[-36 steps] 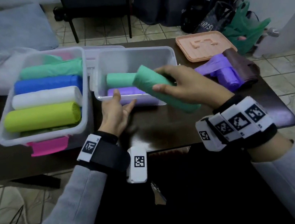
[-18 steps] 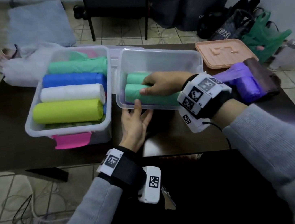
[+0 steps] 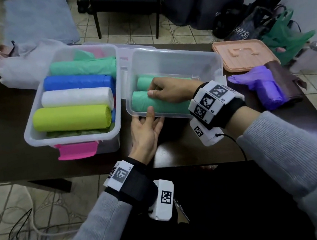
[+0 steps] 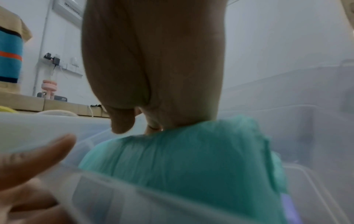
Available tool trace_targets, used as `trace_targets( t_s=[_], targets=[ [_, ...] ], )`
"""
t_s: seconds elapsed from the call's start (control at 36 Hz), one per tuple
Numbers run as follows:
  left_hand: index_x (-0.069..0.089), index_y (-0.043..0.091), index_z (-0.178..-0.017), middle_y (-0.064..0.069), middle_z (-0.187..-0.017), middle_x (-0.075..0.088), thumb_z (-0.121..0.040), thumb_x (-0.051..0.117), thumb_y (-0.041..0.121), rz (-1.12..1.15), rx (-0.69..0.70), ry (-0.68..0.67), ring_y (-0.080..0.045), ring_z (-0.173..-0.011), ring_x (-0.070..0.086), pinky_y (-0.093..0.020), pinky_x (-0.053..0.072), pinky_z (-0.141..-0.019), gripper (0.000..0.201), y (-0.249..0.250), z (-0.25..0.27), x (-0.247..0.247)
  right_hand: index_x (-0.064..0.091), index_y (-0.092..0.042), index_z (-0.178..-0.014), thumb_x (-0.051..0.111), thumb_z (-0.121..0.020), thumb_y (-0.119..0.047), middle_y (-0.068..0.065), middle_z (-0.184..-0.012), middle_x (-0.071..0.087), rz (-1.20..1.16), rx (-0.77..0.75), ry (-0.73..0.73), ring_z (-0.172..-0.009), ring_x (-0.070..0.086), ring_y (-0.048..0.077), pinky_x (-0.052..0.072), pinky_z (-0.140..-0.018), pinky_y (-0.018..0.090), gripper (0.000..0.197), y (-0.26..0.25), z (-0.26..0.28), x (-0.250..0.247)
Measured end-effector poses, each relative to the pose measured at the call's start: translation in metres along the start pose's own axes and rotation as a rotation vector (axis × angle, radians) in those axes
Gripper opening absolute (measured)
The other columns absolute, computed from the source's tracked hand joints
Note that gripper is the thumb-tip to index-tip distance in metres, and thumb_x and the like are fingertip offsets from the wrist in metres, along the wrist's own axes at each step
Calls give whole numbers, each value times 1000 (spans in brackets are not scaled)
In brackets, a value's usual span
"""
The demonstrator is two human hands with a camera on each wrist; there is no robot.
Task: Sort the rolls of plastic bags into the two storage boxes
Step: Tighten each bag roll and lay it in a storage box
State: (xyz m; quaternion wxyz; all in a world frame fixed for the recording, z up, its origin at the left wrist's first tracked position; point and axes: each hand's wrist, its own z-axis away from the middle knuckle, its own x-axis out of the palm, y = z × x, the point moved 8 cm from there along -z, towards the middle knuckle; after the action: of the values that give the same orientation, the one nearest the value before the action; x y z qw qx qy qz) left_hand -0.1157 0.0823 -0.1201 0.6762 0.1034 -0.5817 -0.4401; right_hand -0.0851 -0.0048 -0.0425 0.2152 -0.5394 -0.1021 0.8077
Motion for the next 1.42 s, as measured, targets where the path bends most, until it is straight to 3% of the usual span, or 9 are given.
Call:
trace_targets(
  t_s=[0.17,0.31,0.5,0.64,0.78,1.0,1.11,1.22,1.42],
  targets=[
    [37,5,-139,1,-110,60,-98,42,6,-16,14,19,-11,-86,65,-25,55,-80,41,4,-1,3,51,-12,-129,40,-100,-37,9,-135,52,-204,46,273,-124,46,23,34,-107,34,40,19,14,-28],
    [35,10,-141,5,-109,58,-98,42,4,-29,31,18,-13,-92,62,-26,56,-78,43,5,-2,4,47,9,-128,35,-102,-29,18,-116,58,-427,266,355,-99,57,27,44,-88,35,48,65,38,-32],
    [31,13,-144,4,-116,56,-98,42,4,-40,41,21,-13,-96,62,-25,58,-76,48,5,-2,3,42,0,-133,36,-100,-42,8,-101,51,-703,429,205,-77,54,17,49,-69,26,54,83,50,5],
    [35,11,-141,4,-111,58,-98,42,5,-42,40,36,-16,-95,62,-27,57,-78,43,5,-1,4,36,2,-140,27,-101,-47,15,-141,44,-527,413,198,-123,48,29,36,-106,34,64,79,48,6],
    [36,12,-141,2,-118,55,-99,42,6,-53,42,51,-14,-93,62,-26,58,-76,43,6,-2,3,36,0,-142,23,-100,-51,15,-147,38,-484,398,188,-129,43,27,31,-107,33,67,77,50,6],
    [23,23,-148,3,-139,43,-99,41,4,-20,42,52,-14,-105,58,-28,58,-76,55,6,-8,3,53,-12,-127,44,-90,-8,10,-130,49,-299,253,980,-124,39,24,27,-101,28,38,106,99,-52],
    [26,18,-147,-5,-146,39,-98,42,1,7,16,66,-23,-126,48,-34,58,-77,54,7,-14,4,47,-9,-130,45,-92,-15,11,-130,48,-530,406,783,-122,43,27,38,-101,35,39,138,86,-31],
    [33,11,-142,-8,-143,43,-97,44,0,-20,2,106,-25,-125,49,-36,57,-77,48,8,-20,4,59,-10,-86,39,-94,-15,12,-97,58,-733,426,646,-95,58,29,52,-80,43,22,142,70,-13],
    [34,8,-140,-10,-139,46,-96,48,1,-73,-41,211,-28,-123,50,-42,54,-84,48,10,-32,3,60,-10,-106,38,-98,-15,3,-93,58,-955,435,608,-100,59,30,52,-89,51,23,137,65,-8]
  ],
)
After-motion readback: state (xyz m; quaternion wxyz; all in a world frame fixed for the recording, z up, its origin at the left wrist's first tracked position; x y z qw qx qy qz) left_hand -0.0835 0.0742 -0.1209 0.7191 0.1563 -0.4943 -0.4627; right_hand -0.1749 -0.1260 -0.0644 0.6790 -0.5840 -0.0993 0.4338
